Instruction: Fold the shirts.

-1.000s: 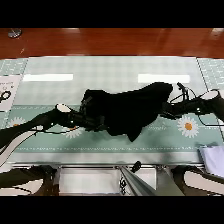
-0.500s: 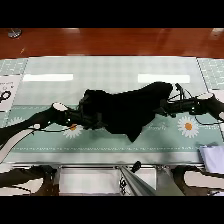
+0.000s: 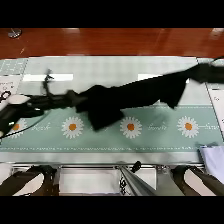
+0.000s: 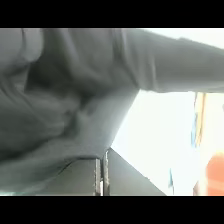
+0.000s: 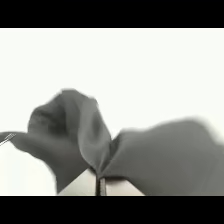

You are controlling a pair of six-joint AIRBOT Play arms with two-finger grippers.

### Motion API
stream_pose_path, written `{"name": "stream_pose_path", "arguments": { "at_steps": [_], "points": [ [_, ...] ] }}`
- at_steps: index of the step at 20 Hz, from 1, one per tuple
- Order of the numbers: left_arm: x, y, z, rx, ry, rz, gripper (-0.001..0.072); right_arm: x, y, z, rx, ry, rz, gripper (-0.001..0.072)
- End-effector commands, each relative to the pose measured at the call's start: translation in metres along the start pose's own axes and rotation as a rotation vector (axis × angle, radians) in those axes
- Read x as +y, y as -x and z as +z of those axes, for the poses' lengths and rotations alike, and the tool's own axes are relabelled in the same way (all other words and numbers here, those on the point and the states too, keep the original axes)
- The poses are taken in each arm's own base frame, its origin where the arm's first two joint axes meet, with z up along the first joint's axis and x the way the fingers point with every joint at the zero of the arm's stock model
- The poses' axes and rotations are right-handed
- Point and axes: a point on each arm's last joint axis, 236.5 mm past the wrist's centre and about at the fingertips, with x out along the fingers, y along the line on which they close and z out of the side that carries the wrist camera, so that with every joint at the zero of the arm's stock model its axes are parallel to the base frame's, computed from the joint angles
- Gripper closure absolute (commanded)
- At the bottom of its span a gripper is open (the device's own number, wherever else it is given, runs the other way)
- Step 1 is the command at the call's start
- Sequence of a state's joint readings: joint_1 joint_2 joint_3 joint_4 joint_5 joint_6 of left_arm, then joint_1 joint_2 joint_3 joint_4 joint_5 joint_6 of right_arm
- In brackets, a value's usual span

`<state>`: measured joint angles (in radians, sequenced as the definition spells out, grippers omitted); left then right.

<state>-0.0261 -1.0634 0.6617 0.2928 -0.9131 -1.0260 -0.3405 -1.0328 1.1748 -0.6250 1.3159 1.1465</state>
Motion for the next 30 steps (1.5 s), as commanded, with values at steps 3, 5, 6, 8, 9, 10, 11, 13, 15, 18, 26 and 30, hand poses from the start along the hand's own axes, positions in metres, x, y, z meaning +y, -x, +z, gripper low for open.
{"name": "stream_pose_path", "arguments": {
  "at_steps": [3, 5, 6, 8, 9, 10, 11, 13, 15, 18, 26, 30],
  "points": [
    [-0.165, 0.152, 0.063, -0.453, -0.452, -0.129, 0.0683, 0.118, 0.129, 0.090, -0.485, 0.264, -0.087, 0.0680],
    [-0.249, 0.222, 0.053, -0.640, -0.671, -0.165, 0.0683, 0.147, 0.158, 0.096, -0.566, 0.296, -0.098, 0.0680],
    [-0.280, 0.253, 0.044, -0.725, -0.778, -0.140, 0.0683, 0.157, 0.167, 0.093, -0.578, 0.314, -0.110, 0.0680],
    [-0.302, 0.296, 0.035, -0.835, -0.900, 0.032, 0.0683, 0.160, 0.180, 0.084, -0.564, 0.340, -0.181, 0.0680],
    [-0.296, 0.310, 0.033, -0.849, -0.926, 0.164, 0.0682, 0.150, 0.184, 0.076, -0.536, 0.340, -0.248, 0.0680],
    [-0.280, 0.321, 0.032, -0.831, -0.924, 0.312, 0.0682, 0.133, 0.186, 0.066, -0.491, 0.324, -0.329, 0.0680],
    [-0.258, 0.329, 0.030, -0.789, -0.902, 0.449, 0.0682, 0.113, 0.187, 0.053, -0.429, 0.295, -0.408, 0.0680],
    [-0.216, 0.332, 0.024, -0.692, -0.823, 0.603, 0.0682, 0.078, 0.192, 0.028, -0.324, 0.223, -0.540, 0.0680],
    [-0.181, 0.313, 0.017, -0.582, -0.726, 0.614, 0.0682, 0.062, 0.193, 0.022, -0.296, 0.188, -0.591, 0.0680],
    [-0.134, 0.271, 0.006, -0.425, -0.612, 0.555, 0.0682, 0.037, 0.163, -0.008, -0.142, 0.099, -0.555, 0.0680],
    [-0.028, 0.175, -0.024, -0.188, -0.361, 0.385, 0.0682, -0.106, 0.060, -0.098, 0.132, -0.141, -0.622, 0.0680],
    [0.008, 0.144, -0.028, -0.187, -0.205, 0.319, 0.0682, -0.159, 0.012, -0.084, 0.088, -0.219, -0.606, 0.0680]
  ]
}}
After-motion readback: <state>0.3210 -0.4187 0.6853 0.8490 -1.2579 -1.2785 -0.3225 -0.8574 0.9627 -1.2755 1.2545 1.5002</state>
